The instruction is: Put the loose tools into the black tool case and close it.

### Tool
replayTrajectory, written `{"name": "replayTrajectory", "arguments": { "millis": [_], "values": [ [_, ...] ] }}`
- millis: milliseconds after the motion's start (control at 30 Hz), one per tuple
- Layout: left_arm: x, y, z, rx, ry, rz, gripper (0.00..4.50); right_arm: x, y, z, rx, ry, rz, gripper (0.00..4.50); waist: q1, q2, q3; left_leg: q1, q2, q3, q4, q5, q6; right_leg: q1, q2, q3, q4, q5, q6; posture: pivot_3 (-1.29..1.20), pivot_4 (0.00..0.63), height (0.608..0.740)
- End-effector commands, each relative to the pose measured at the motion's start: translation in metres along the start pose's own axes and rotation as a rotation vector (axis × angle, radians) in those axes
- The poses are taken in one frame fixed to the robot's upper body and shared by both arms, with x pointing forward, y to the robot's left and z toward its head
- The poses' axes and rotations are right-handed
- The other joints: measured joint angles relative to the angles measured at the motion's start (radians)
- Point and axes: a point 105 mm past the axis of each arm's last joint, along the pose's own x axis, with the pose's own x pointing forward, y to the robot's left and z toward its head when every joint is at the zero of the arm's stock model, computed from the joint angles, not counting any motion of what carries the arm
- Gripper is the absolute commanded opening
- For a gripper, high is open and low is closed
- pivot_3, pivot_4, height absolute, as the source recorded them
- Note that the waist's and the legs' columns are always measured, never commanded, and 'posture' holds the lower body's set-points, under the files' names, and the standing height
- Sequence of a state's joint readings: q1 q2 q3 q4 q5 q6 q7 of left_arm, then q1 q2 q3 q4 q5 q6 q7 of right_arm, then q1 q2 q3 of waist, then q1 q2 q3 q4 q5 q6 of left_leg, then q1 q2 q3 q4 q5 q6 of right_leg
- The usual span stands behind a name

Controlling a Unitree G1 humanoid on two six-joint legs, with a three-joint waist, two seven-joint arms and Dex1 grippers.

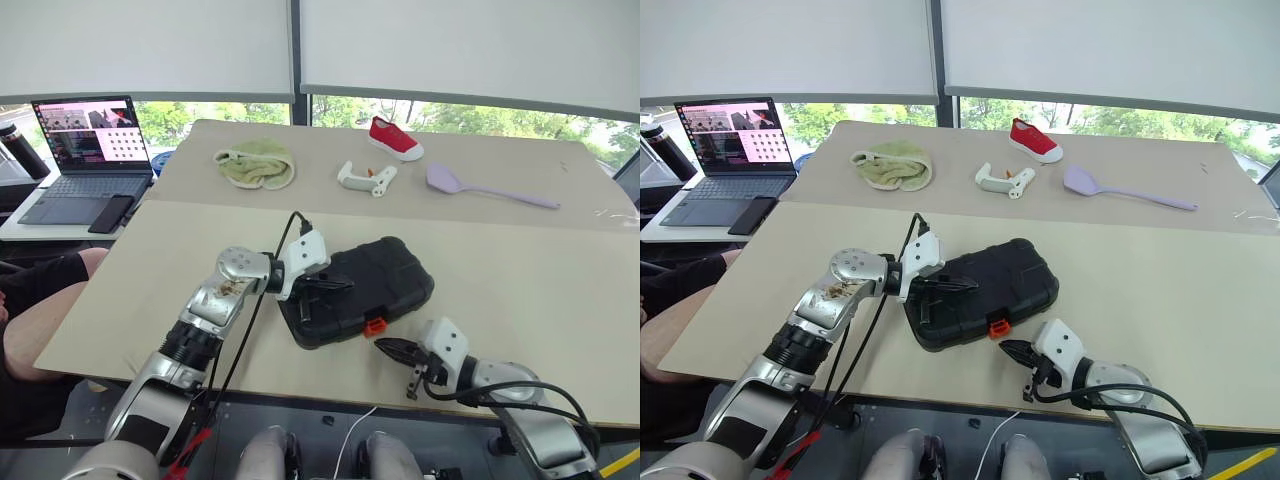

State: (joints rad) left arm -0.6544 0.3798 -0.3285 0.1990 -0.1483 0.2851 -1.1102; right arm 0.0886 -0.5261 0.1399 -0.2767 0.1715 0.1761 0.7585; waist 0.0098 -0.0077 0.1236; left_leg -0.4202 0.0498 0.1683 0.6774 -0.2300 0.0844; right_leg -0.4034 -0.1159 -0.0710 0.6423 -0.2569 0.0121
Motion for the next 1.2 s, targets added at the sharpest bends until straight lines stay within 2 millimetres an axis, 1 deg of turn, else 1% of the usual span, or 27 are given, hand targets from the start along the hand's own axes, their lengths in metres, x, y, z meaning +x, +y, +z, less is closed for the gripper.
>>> {"name": "replayTrajectory", "arguments": {
  "millis": [33,200,467,633,733,867,1033,1100,1200],
  "values": [
    [0.003,-0.011,-0.043,-0.12,0.125,-0.016,0.03,0.005,-0.004,0.012,-0.031,-0.074,-0.034,0.0,0.0,0.0,0.0,0.0,0.0,0.0,0.0,0.0,0.0,0.0,0.0,0.0,0.0,0.0,0.001,0.0,0.15,0.736],
    [0.002,-0.011,-0.044,-0.128,0.126,-0.014,0.03,0.004,-0.005,0.024,-0.056,-0.17,-0.068,0.0,-0.003,0.0,0.0,0.0,0.0,0.0,0.0,0.0,0.0,0.0,0.0,0.0,0.0,0.001,0.002,0.0,0.15,0.736],
    [0.002,-0.013,-0.045,-0.14,0.133,-0.021,0.03,-0.004,-0.011,0.036,-0.136,-0.253,-0.118,0.0,-0.007,0.0,0.0,0.0,0.0,0.0,-0.001,0.0,0.0,-0.001,0.0,0.0,0.0,0.001,0.001,0.0,0.15,0.736],
    [0.002,-0.018,-0.049,-0.156,0.149,-0.039,0.03,-0.006,-0.01,0.041,-0.142,-0.262,-0.104,0.0,-0.007,0.0,0.0,0.0,0.0,0.0,-0.001,0.0,-0.001,-0.001,0.0,0.0,0.0,0.001,0.001,0.0,0.15,0.736],
    [0.002,-0.02,-0.05,-0.16,0.155,-0.046,0.03,-0.006,-0.009,0.04,-0.143,-0.248,-0.091,0.0,-0.009,0.0,0.0,0.0,0.001,0.0,-0.001,0.0,-0.001,-0.001,0.0,0.001,0.0,0.0,0.0,0.0,0.15,0.736],
    [0.002,-0.021,-0.05,-0.165,0.156,-0.048,0.03,-0.009,-0.013,0.04,-0.141,-0.233,-0.084,0.0,-0.009,0.0,0.0,0.0,0.001,0.0,-0.001,0.0,-0.001,-0.001,-0.001,0.001,0.0,-0.001,-0.001,0.0,0.15,0.736],
    [0.003,-0.022,-0.05,-0.168,0.158,-0.051,0.03,-0.016,-0.017,0.046,-0.145,-0.229,-0.066,0.0,-0.009,0.0,0.0,0.0,0.001,0.0,-0.001,0.0,-0.001,-0.001,-0.002,0.001,0.0,-0.001,-0.001,0.0,0.15,0.736],
    [0.003,-0.023,-0.051,-0.17,0.158,-0.052,0.03,-0.014,-0.018,0.047,-0.147,-0.231,-0.065,0.0,-0.01,0.0,0.0,0.0,0.001,0.0,-0.002,0.0,-0.001,-0.001,-0.005,0.0,0.0,-0.001,-0.001,0.0,0.15,0.736],
    [0.003,-0.024,-0.052,-0.173,0.161,-0.054,0.03,-0.01,-0.015,0.049,-0.141,-0.243,-0.047,0.0,-0.012,0.0,0.0,0.0,0.001,0.0,-0.002,0.0,-0.001,-0.001,-0.006,0.0,0.0,0.0,-0.002,0.0,0.15,0.736]
  ]
}}
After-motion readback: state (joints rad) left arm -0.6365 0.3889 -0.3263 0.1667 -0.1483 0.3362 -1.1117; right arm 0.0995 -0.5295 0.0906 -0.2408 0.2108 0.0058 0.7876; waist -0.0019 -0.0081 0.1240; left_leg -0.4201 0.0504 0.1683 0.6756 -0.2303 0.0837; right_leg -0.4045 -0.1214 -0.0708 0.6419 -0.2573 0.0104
